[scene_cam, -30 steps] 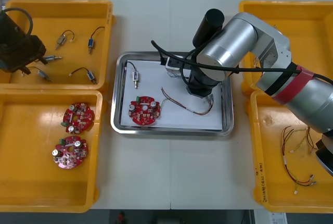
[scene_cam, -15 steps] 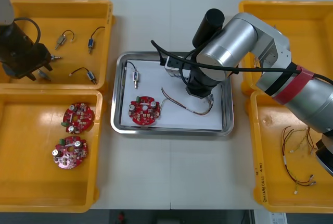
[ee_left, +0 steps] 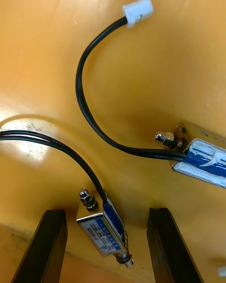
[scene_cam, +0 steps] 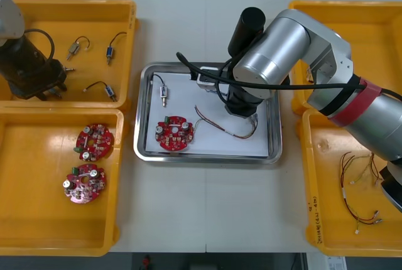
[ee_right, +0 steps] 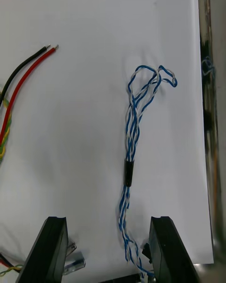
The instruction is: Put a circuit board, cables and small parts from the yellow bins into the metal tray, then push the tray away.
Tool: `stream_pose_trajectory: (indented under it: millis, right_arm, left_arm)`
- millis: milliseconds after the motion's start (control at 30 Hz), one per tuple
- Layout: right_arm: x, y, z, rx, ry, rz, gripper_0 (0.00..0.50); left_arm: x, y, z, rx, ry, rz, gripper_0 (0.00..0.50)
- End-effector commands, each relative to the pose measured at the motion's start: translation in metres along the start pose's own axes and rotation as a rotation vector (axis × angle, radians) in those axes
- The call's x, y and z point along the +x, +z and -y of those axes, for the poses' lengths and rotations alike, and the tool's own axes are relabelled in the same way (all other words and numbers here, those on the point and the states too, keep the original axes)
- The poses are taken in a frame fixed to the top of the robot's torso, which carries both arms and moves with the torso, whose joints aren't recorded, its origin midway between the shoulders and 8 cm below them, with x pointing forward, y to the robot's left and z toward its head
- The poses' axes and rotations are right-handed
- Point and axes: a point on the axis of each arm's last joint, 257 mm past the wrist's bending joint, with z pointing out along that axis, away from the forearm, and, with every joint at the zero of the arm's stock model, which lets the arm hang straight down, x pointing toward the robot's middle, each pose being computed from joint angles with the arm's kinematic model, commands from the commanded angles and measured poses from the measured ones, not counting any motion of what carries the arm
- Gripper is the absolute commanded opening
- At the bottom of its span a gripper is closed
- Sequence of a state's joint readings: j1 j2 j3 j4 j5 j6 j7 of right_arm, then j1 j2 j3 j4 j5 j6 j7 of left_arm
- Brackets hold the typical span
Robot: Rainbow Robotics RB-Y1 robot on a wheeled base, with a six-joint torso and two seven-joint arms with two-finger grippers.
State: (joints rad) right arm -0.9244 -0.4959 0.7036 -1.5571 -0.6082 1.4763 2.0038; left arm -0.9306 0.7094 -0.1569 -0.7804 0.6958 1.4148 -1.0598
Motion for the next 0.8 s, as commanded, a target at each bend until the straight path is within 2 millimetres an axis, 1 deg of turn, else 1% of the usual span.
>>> stream_pose_trajectory:
  millis: [33,67,100,133,167,233,367,433,533,633,733,800]
  right_arm:
    - [-0.014,-0.032,0.013,0.026,-0.028,0.034,0.500]
    - [-0.014,-0.038,0.014,0.024,-0.021,0.032,0.500]
    - [-0.014,-0.040,0.013,0.021,-0.017,0.031,0.500]
    - [-0.014,-0.047,0.015,0.020,-0.001,0.033,0.500]
    - [-0.012,-0.052,0.014,0.018,0.015,0.030,0.500]
    - [-0.012,-0.066,0.018,0.030,0.043,0.040,0.500]
    - [0.000,-0.086,0.024,0.043,0.086,0.042,0.500]
    - [0.014,-0.098,0.025,0.035,0.130,0.038,0.500]
    - [0.030,-0.110,0.026,0.027,0.176,0.027,0.500]
    - [0.039,-0.127,0.044,0.076,0.246,0.077,0.500]
    - [0.049,-0.137,0.055,0.113,0.294,0.098,0.500]
    - [0.061,-0.149,0.067,0.162,0.345,0.112,0.500]
  left_arm:
    - [-0.010,-0.013,0.025,0.036,0.105,0.031,0.500]
    - [-0.009,-0.013,0.026,0.038,0.105,0.030,0.366]
    - [-0.009,-0.013,0.026,0.039,0.106,0.029,0.285]
    - [-0.009,-0.013,0.026,0.039,0.106,0.029,0.115]
    - [-0.009,-0.013,0.026,0.040,0.106,0.029,0.003]
    - [-0.009,-0.013,0.027,0.043,0.105,0.027,0.001]
    - [-0.009,-0.013,0.029,0.049,0.105,0.028,0.000]
    - [-0.011,-0.013,0.031,0.056,0.104,0.036,0.000]
    - [-0.013,-0.014,0.032,0.062,0.107,0.045,0.000]
    - [-0.016,-0.018,0.036,0.077,0.105,0.056,0.000]
    - [-0.020,-0.025,0.039,0.086,0.106,0.064,0.000]
    - [-0.023,-0.033,0.041,0.097,0.104,0.069,0.000]
